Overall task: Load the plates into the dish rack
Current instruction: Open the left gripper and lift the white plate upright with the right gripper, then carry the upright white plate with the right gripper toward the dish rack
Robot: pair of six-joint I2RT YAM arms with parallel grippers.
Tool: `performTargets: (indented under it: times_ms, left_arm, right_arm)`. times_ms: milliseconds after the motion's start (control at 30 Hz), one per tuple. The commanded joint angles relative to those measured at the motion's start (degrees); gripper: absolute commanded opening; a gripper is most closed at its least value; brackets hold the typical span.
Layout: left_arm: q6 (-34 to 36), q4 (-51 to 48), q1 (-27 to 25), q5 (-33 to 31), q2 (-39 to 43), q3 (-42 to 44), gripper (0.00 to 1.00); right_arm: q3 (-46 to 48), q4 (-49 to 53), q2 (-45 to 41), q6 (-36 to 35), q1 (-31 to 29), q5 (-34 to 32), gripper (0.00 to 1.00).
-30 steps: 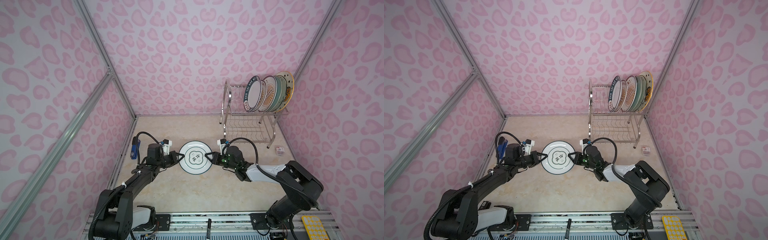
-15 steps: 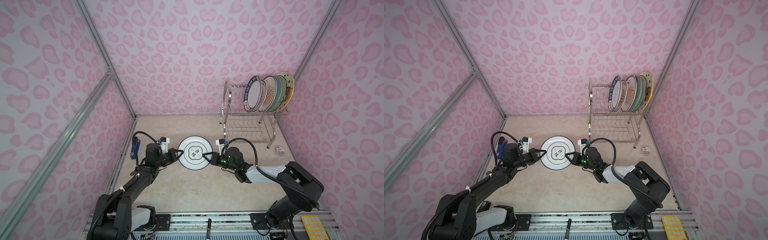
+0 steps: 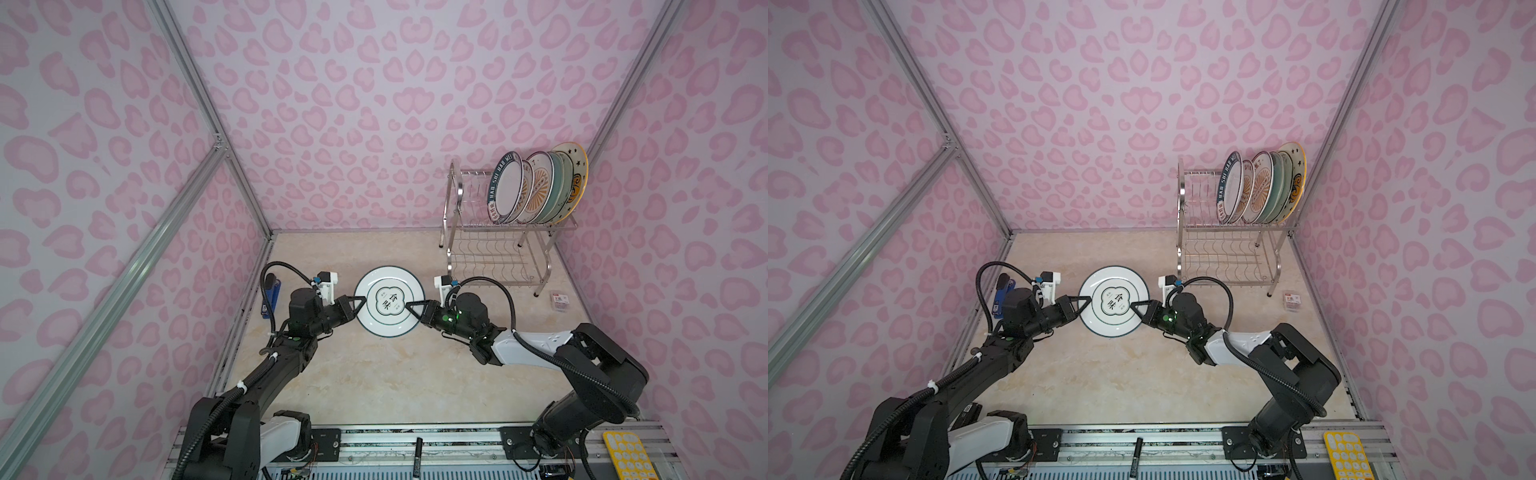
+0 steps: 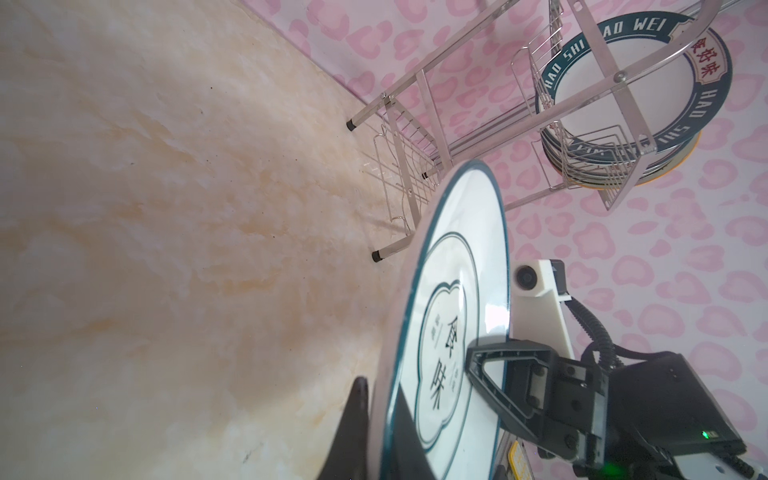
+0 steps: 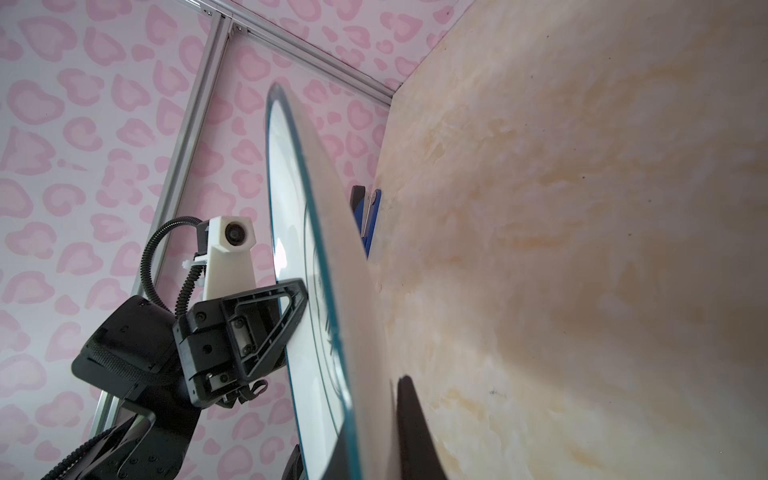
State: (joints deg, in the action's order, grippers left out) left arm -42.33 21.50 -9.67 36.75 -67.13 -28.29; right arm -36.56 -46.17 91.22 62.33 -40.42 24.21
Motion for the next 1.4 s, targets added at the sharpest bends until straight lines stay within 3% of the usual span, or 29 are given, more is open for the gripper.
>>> performTargets:
  times_ms: [0,67,233,500,767,1100,1367]
  left_arm:
    - [1.0,-1.2,-0.5,-1.2,0.9,-0.3,0.26]
    - [1.3,-1.5,-0.5,-1.1,1.5,-0.2,0.4]
    - [1.7,-2.2,-0.5,-1.5,2.9,0.3,0.49]
    - [2.8,-5.6,-0.4,-3.8,6.5,0.3,0.52]
    - [3.7,-9.7,-0.5,-5.7,9.7,-0.9,0.53]
    - [3.8,-11.5,-0.6,-7.5,10.8,-1.1,0.54]
    - [3.6,-12.1,-1.0,-7.4,10.7,-1.8,0.54]
  right_arm:
    - [-0.1,-3.5,-0.9,-4.4,-0.6,3.6,0.0]
    - [0.2,-2.9,-1.4,-4.5,-0.1,3.0,0.0]
    - [0.9,-1.7,-3.0,-5.3,1.2,1.7,0.0]
    - [0.4,6.7,-7.7,-11.4,4.8,-2.1,0.0]
    - [-5.7,24.9,-15.3,-22.6,5.2,-8.2,0.0]
    - [-7.9,27.0,-20.8,-27.6,5.5,-8.7,0.0]
    - [-13.2,35.5,-26.7,-35.1,5.8,-14.6,0.0]
